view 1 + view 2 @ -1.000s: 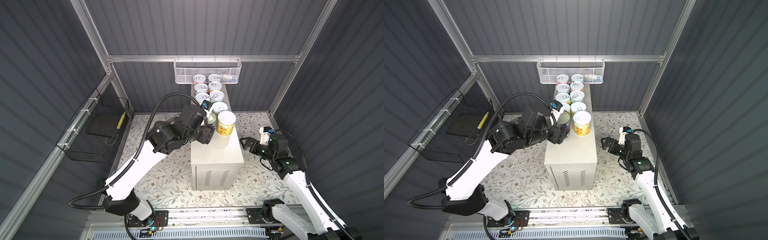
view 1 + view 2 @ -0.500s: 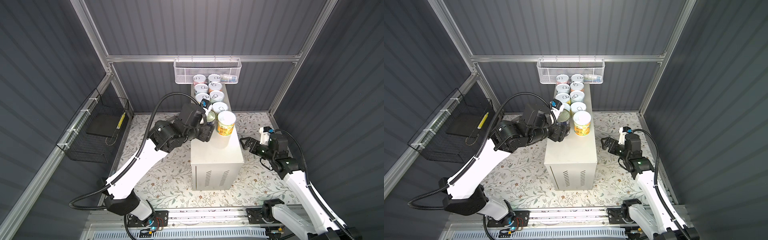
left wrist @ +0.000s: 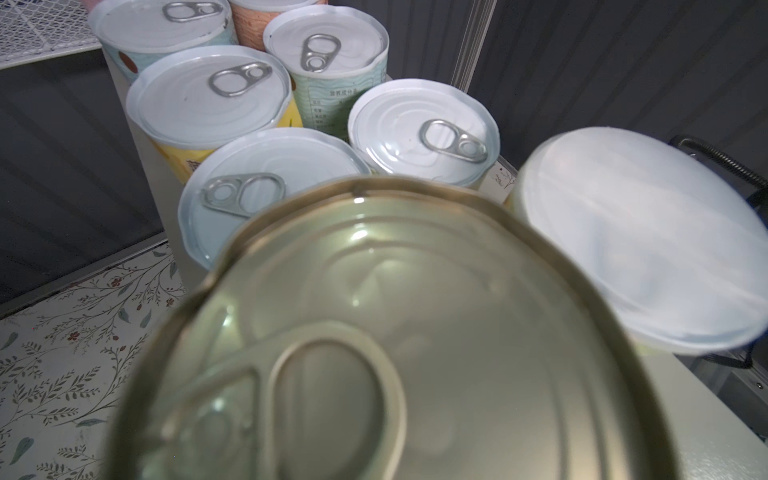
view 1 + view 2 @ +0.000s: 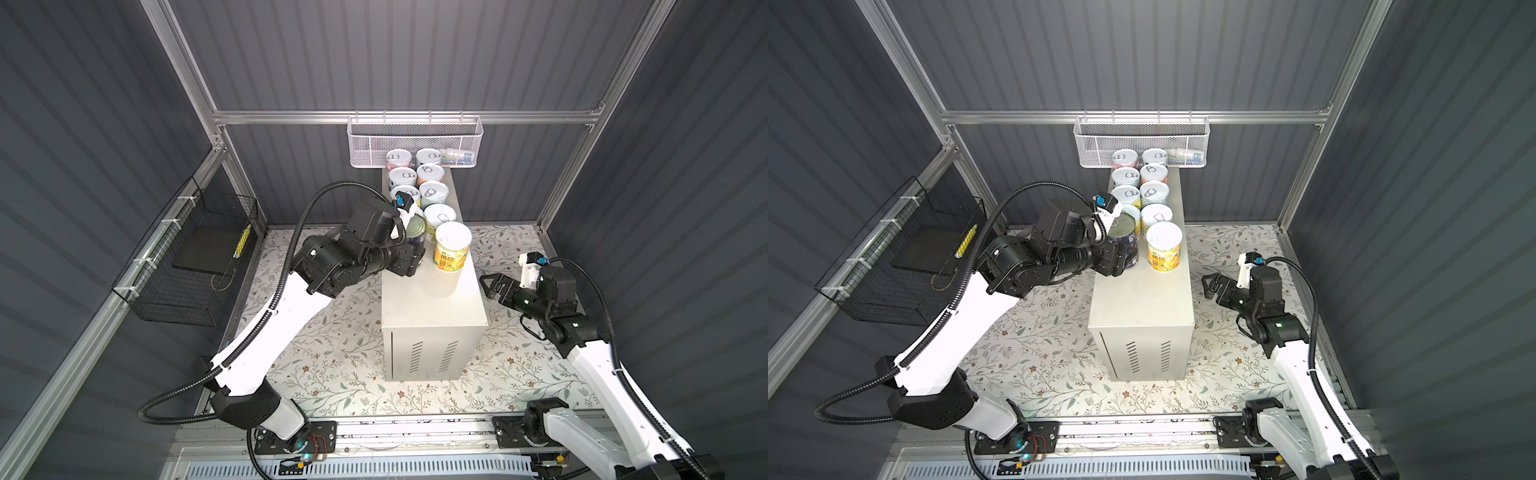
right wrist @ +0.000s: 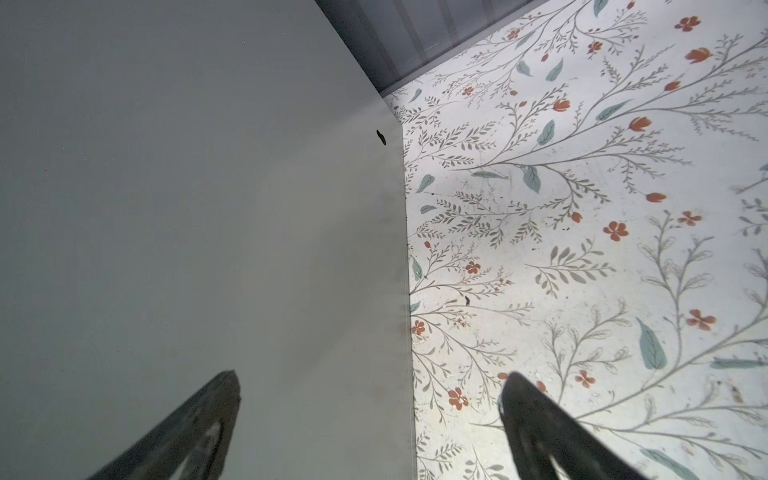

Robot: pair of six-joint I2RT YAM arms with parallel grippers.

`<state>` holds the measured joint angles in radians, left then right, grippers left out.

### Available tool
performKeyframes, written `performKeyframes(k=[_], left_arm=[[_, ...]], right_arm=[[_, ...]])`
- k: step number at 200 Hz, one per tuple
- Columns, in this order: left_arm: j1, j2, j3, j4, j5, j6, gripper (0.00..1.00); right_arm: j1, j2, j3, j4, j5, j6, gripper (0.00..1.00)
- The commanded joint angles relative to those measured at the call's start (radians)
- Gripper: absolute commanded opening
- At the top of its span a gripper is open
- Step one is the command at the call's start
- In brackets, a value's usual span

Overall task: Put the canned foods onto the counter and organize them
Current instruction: 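Lower the tomato can beside the orange can with the left gripper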

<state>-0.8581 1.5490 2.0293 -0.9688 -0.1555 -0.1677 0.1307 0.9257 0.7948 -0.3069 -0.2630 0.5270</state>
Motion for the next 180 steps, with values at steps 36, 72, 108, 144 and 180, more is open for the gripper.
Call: performKeyframes(k=[36,72,108,144,180], left_arm=[[0.000,0.008,0.043,0.050,0.063,0.001,0.34],[-0.013,0.000,0.062,0.013,0.096,0.007,0.99],[-0.037,-0.039,0.067,-0.039,0.089,0.013,1.00],[-0.039,-0.096,0.077,-0.100,0.105,0.029,1.00],[-0.039,-0.132,0.100,-0.170,0.032,0.050,1.00]], right_arm=[[-0.003,0.013,0.036,-0.003,-0.007,-0.019,0.99],[-0.003,0.024,0.091,-0.060,0.004,-0.046,0.99],[-0.003,0.039,0.178,-0.150,0.022,-0.080,0.99],[-0.003,0.030,0.292,-0.228,0.051,-0.109,0.99],[0.003,0.020,0.403,-0.295,0.063,-0.131,0.96]])
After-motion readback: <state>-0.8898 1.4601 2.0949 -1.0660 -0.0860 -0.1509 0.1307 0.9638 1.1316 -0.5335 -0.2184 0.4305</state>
